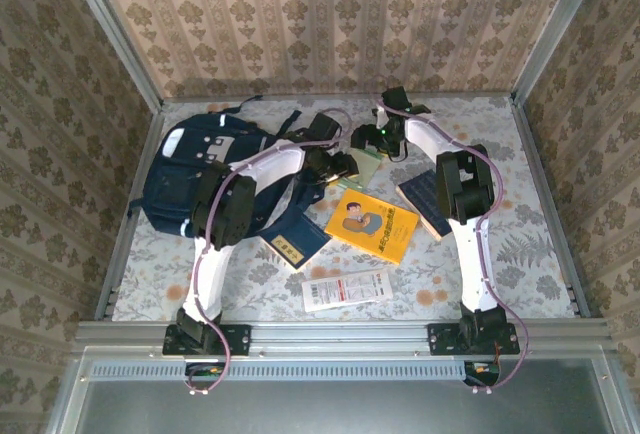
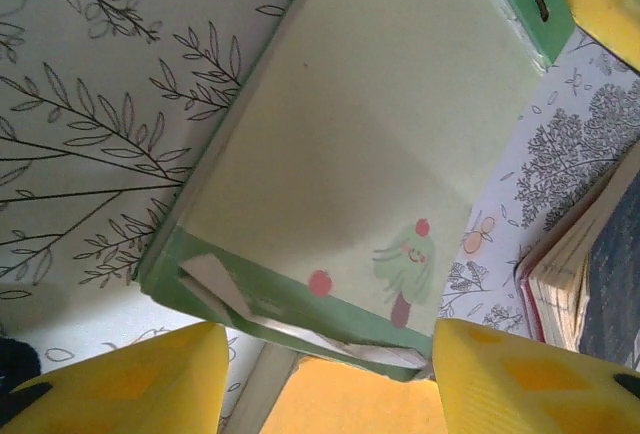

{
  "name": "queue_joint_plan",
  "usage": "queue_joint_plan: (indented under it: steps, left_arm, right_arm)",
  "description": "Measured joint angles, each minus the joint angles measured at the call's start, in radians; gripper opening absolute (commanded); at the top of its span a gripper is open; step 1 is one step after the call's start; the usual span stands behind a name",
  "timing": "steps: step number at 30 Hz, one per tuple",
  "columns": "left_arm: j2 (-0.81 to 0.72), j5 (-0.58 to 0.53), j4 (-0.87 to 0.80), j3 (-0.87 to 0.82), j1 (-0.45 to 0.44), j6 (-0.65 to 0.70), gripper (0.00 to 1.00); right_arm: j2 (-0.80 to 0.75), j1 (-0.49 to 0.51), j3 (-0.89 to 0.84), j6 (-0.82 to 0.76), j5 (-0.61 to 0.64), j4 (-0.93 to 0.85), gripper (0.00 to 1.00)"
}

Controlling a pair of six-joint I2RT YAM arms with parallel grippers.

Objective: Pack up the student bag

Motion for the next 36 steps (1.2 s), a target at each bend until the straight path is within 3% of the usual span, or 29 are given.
queue_joint_plan:
  steps: [9, 18, 21, 32, 36]
  left_arm:
    - [0.029, -0.026, -0.051, 0.032, 0.006, 0.009, 0.54]
    - [0.03, -0.029, -0.042, -0.002, 0.014, 0.034, 0.49]
    - [0.03, -0.031, -0.043, -0.007, 0.014, 0.044, 0.48]
    - [0.027, -0.048, -0.065, -0.016, 0.014, 0.076, 0.44]
    - [0.025, -0.053, -0.069, -0.018, 0.014, 0.085, 0.43]
  right_arm:
    - [-0.076, -0.037, -0.172, -0.009, -0.124, 0.148, 0.79]
    - [-0.138, -0.114, -0.38, 0.186, -0.369, 0.418, 0.72]
    - [-0.138, -0.124, -0.401, 0.238, -0.435, 0.461, 0.65]
    - [-0.137, -0.138, -0.462, 0.31, -0.511, 0.554, 0.53]
    - [-0.137, -0.147, -0.467, 0.302, -0.52, 0.512, 0.51]
